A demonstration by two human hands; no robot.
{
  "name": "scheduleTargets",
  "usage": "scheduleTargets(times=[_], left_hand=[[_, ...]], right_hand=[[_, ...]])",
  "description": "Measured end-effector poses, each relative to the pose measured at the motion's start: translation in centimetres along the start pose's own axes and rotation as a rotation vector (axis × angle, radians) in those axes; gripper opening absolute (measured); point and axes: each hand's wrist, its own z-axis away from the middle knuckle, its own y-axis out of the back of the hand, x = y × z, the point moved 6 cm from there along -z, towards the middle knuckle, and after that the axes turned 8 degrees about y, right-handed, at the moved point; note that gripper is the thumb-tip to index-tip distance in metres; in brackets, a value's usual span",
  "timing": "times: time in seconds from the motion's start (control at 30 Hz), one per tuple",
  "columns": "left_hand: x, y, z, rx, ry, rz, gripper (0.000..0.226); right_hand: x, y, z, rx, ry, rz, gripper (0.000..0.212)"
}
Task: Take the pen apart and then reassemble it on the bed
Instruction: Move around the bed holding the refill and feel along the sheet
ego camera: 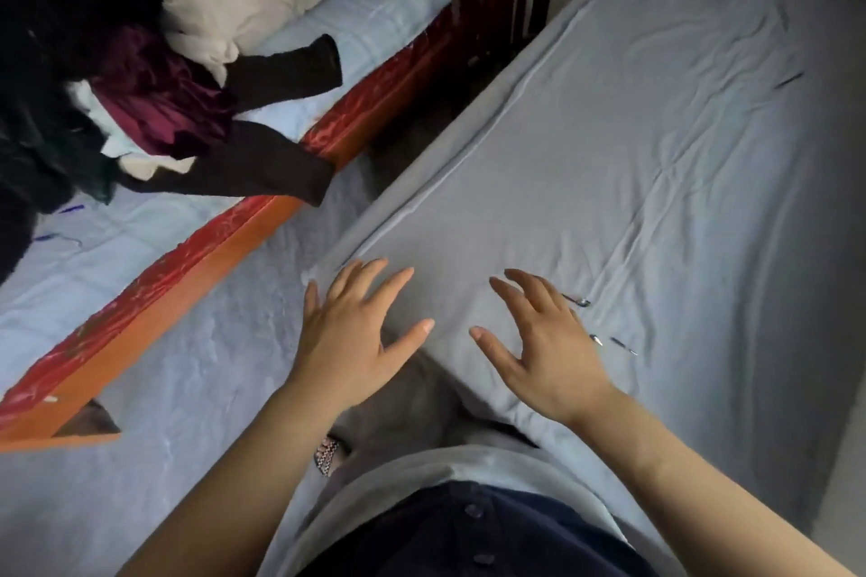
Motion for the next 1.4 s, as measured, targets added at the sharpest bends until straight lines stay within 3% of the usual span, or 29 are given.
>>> scheduleTargets(times=[0.33, 0.63, 1.07, 1.4], left_hand=[[-18.4, 7.8, 6.8, 0.11, 0.204, 0.098, 0.065], [-31.7, 12.3, 7.7, 0.145, 0.27, 0.062, 0.068], [-37.5, 15.7, -3.4, 0.116, 0.229, 0.028, 0.067], [-39.6, 19.4, -21.0, 0.085, 0.211, 0.044, 0.068]], right_hand=[[-17.2, -8.5, -6.2, -0.118, 0.248, 0.036, 0.059], [-28.2, -15.0, -12.9, -0.15, 0.286, 0.026, 0.065], [-31.1, -16.3, -24.1, -0.132, 0.249, -0.035, 0.063], [-28.0, -13.3, -41.6, -0.103, 0.228, -0.045, 0.063]])
